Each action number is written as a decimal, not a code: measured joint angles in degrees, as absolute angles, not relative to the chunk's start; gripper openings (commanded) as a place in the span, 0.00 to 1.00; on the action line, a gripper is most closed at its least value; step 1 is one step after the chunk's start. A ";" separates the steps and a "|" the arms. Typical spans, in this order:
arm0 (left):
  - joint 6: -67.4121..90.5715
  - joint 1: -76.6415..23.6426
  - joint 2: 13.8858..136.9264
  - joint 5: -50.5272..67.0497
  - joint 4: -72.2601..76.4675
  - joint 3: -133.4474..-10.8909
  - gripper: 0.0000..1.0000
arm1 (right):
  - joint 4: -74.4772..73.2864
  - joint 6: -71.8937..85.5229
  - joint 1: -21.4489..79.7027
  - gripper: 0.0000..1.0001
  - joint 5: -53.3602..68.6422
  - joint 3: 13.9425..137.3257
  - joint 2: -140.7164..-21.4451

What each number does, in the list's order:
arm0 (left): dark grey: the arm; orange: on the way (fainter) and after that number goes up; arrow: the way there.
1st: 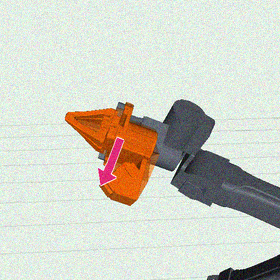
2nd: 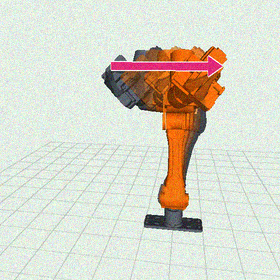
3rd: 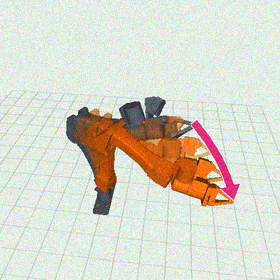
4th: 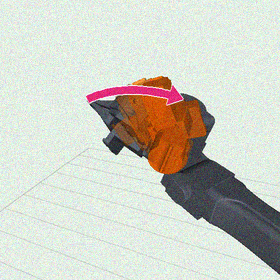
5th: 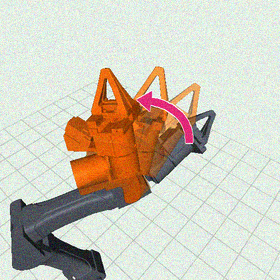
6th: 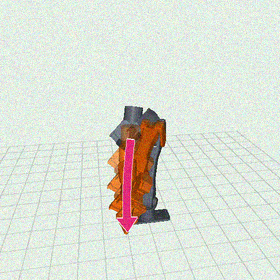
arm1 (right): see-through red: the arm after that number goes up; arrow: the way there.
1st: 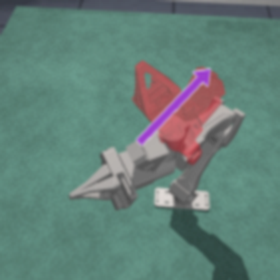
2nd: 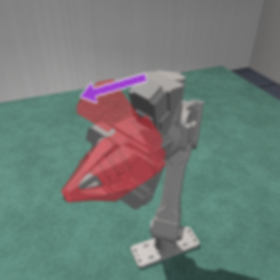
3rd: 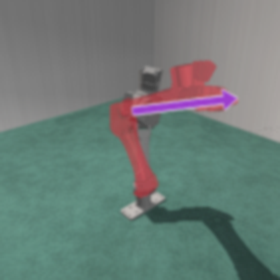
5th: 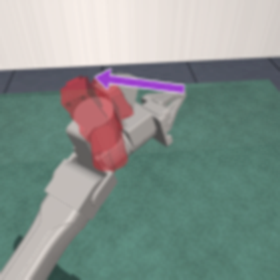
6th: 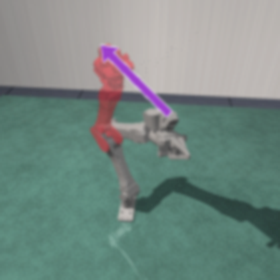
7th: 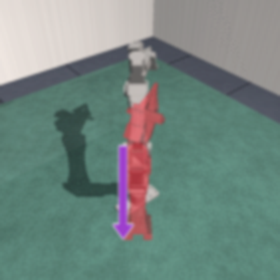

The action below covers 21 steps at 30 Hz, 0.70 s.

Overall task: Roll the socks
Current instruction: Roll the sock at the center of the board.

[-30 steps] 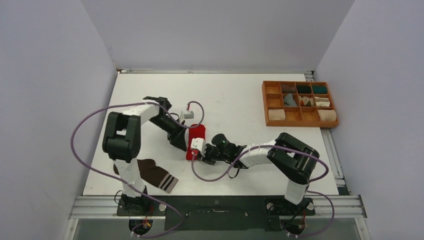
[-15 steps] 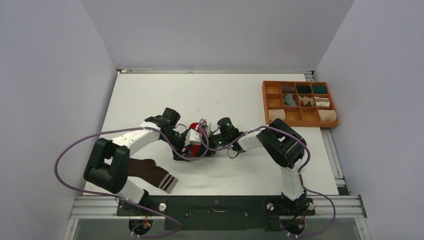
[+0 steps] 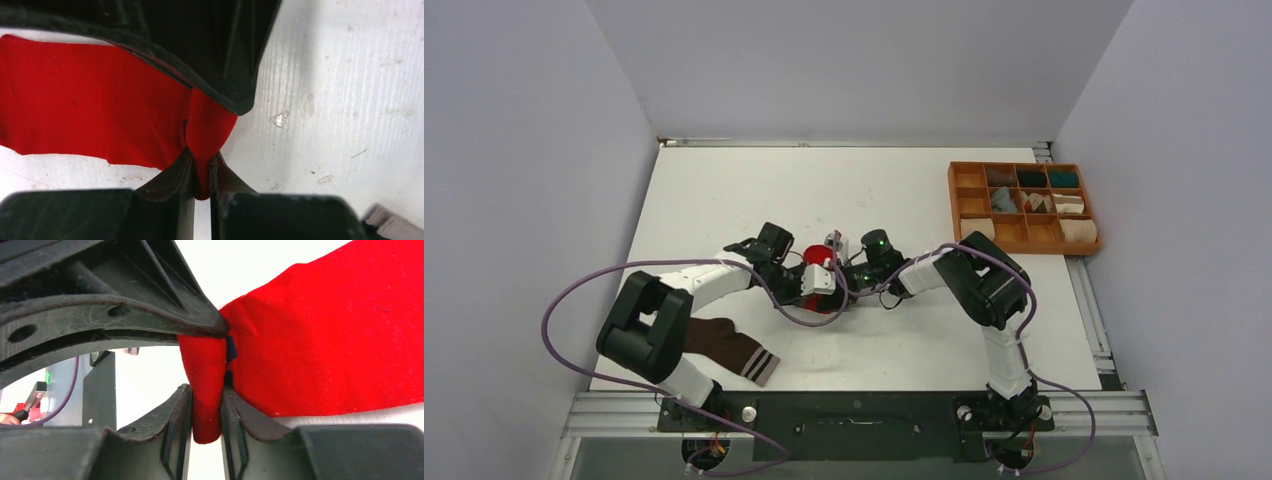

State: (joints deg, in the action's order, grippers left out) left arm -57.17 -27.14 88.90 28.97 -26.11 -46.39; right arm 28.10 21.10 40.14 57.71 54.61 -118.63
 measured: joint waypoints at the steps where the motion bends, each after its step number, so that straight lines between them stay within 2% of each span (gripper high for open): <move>1: -56.75 -27.18 89.52 29.04 -26.87 -47.13 0.00 | 27.92 21.58 40.03 0.39 57.87 54.61 -118.58; 5: -55.59 -26.48 94.02 31.35 -32.45 -52.77 0.00 | 27.51 23.27 38.68 0.48 57.80 52.97 -116.05; 14: -49.80 -20.69 105.21 39.42 -42.98 -62.67 0.00 | 22.98 15.94 36.84 0.52 51.40 44.29 -104.18; 21: -46.63 -16.14 113.86 48.16 -50.85 -69.30 0.00 | 25.56 1.17 41.98 0.69 39.44 35.05 -91.79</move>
State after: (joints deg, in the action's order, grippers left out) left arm -46.63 -16.14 113.86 48.16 -50.85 -69.30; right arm 25.56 1.17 41.98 39.44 35.05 -91.79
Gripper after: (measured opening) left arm 0.071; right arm 0.645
